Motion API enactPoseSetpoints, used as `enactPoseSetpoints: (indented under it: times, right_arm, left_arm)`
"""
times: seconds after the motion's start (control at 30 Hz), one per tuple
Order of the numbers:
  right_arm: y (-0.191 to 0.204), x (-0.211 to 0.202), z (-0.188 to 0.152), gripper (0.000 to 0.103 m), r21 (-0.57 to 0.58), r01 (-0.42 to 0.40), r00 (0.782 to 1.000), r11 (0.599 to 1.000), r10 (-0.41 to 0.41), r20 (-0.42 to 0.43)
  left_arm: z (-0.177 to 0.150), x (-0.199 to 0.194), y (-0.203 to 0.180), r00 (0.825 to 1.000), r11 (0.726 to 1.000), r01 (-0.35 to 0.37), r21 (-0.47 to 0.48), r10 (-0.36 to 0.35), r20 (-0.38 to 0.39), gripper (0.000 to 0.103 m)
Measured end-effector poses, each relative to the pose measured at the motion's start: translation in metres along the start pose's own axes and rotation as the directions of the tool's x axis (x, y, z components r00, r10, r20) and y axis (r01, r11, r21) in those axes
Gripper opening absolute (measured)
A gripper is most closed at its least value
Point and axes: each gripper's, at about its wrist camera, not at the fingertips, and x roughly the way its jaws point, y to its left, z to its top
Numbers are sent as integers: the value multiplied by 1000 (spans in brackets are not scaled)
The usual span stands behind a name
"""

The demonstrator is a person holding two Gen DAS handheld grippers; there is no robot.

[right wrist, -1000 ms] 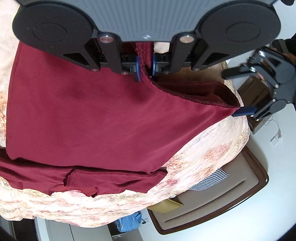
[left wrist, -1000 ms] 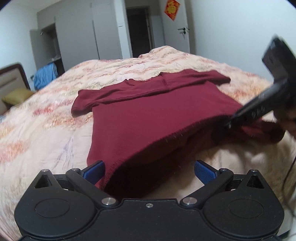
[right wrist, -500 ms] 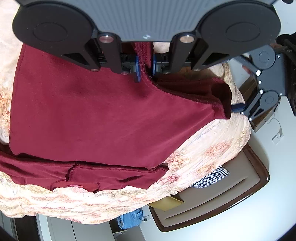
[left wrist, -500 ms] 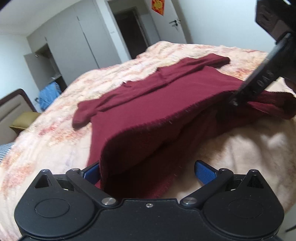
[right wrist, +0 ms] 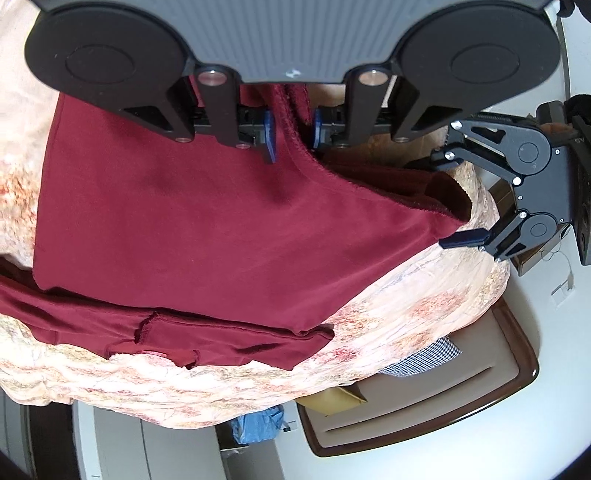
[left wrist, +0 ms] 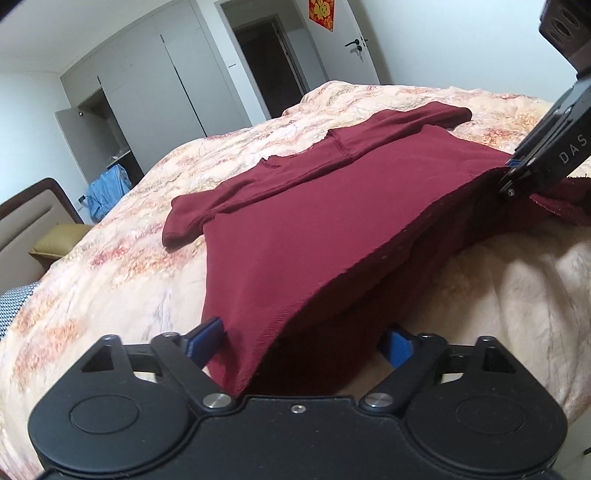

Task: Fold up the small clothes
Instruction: 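Lift the hem with both grippers and fold it up toward the collar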

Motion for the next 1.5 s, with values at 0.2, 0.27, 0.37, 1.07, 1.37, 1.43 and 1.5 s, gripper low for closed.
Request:
enactPoseSetpoints:
  times: [0.2,0.27,0.37,1.07,1.37,1.43,1.5]
  right_arm:
    - [16,-5,-15,40,-77,71,996,994,-67,51]
    - [19,-7,-24,53,-107,82,995,991,-75,69]
    - [21,-7,-40,62,-141,105,993,984,-95,76]
    - [63,-38,-101,5,-391,554,828,735,-437,351]
    - [90,-90,-107,5,-380,582,804,719,-439,401]
    - [96,-107,-111,5,-373,559,818,740,-420,392]
    - [101,-125,-115,5,-347,524,838,778,-398,372]
  left_arm:
    - [-17,-7,2,1000,999,4,37,-4,12,76]
    - [-22,-9,1,1000,999,-8,50,7,14,76]
    - [-28,-12,-2,1000,998,-15,68,14,19,76]
    - [-23,-30,16,973,985,-170,-16,170,154,5]
    - [-14,-91,15,942,980,-179,-92,197,271,4]
    - [-16,-111,13,947,980,-152,-131,182,266,4]
    - [-21,-134,12,955,978,-115,-175,157,251,4]
